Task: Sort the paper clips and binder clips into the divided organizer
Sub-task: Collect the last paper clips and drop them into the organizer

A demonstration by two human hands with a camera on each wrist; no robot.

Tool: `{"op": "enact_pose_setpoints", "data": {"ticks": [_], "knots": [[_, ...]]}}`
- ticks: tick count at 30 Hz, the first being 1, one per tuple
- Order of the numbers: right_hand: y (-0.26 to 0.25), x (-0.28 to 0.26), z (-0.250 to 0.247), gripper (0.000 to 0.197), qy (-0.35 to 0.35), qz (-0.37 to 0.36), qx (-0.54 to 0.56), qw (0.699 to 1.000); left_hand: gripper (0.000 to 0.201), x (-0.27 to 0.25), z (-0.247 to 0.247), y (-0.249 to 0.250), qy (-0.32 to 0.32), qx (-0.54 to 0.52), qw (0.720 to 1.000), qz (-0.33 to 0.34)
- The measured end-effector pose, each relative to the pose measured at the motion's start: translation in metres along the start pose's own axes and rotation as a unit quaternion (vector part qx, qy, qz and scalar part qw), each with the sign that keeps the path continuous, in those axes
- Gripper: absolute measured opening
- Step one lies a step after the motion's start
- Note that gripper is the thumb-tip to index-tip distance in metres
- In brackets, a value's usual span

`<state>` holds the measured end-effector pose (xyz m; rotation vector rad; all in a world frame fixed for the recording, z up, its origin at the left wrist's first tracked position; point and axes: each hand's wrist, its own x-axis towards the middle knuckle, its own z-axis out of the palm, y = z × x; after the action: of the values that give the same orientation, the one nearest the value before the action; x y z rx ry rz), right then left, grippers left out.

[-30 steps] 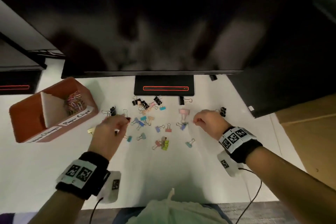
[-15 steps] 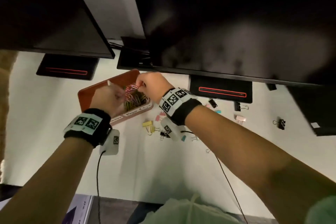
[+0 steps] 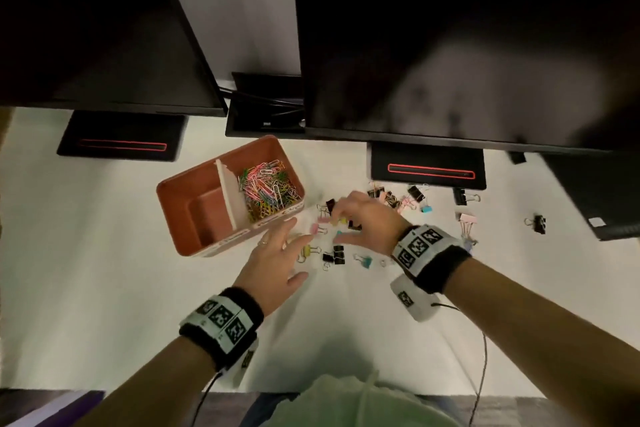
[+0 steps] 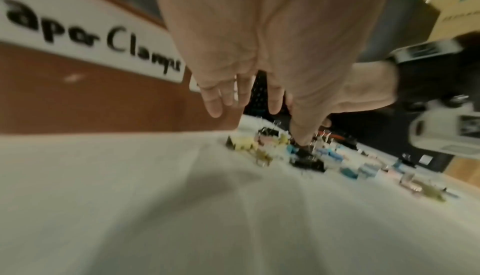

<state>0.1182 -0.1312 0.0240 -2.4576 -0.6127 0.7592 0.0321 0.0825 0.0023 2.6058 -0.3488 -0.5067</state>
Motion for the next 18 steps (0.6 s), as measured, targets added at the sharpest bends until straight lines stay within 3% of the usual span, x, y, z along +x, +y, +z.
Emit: {"op": "enact_pose_setpoints", "data": {"ticks": [2,5,10,18], "knots": [[0.0,-0.01,0.022,0.05,-0.075,-0.008,-0.058,0.995,0.057,0.009,0.013,-0.005,-0.014,0.004,1.0,-0.016],[-0.009,-0.011,0.047,0.057,-0.072,-0.005,-0.103,0.992,0.044,0.02,0.023,-0.008,0.007,0.013,1.0,-0.014],[-0.013,-0.003,0.064,0.036,-0.043,0.047,-0.083,0.995,0.028,0.026,0.034,-0.014,0.074,-0.076,0.994,-0.016],[0.003,-0.01,0.069,0.02,-0.012,-0.011,-0.036,0.999,0.029,0.018,0.037,-0.022,0.08,-0.224,0.964,-0.119]]}}
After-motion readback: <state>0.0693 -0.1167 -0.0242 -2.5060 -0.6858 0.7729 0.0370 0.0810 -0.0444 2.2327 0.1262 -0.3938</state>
